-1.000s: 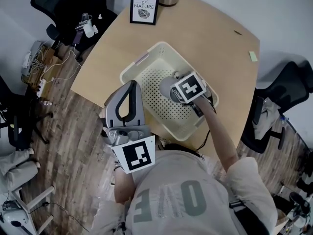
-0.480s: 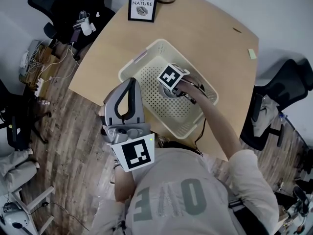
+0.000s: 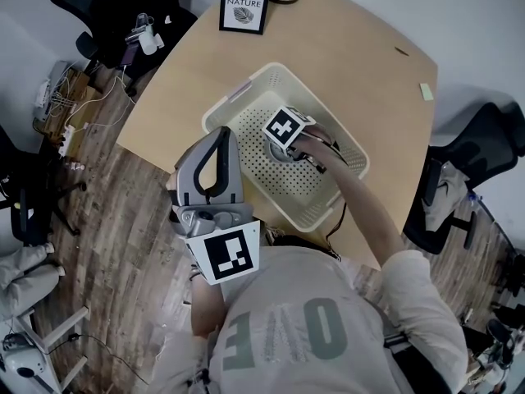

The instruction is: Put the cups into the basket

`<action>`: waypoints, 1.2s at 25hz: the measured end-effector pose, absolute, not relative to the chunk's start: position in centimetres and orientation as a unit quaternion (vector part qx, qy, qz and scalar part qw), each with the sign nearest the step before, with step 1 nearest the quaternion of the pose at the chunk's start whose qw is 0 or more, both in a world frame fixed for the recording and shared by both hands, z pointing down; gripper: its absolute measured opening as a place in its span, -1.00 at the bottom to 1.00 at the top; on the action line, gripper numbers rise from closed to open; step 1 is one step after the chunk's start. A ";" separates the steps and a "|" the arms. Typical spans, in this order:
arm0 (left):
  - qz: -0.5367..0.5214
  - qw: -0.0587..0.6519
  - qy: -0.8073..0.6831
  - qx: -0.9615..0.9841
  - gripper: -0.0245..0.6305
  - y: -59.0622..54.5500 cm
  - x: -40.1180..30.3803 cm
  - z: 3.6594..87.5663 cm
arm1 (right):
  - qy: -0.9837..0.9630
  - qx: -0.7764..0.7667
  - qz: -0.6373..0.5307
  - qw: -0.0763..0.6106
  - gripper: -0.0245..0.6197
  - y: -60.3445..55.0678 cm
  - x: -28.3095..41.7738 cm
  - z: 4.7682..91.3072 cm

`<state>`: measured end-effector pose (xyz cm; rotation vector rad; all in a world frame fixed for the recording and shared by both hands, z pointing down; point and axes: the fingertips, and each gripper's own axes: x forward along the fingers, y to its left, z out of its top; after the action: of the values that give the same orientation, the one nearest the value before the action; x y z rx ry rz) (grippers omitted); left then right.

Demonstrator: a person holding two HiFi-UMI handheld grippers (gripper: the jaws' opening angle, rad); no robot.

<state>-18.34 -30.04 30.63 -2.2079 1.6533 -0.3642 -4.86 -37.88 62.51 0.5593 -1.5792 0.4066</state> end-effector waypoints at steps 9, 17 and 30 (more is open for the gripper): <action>-0.128 0.179 0.584 -0.781 -0.90 -29.8 -18.4 30.5 | -0.714 0.286 0.246 0.590 -0.49 -37.3 -5.1 60.4; -0.123 0.186 0.580 -0.783 -0.90 -29.4 -17.9 29.9 | -0.776 0.311 0.246 0.490 -0.48 -37.9 -6.5 53.2; -0.126 0.209 0.562 -0.790 -0.90 -29.0 -16.4 28.1 | -0.892 0.445 0.044 0.067 -0.93 -35.3 -6.7 30.2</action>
<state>-16.43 -28.98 28.11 -2.1990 1.5644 -0.3517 -6.75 -35.31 30.20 1.3423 -2.6882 0.1337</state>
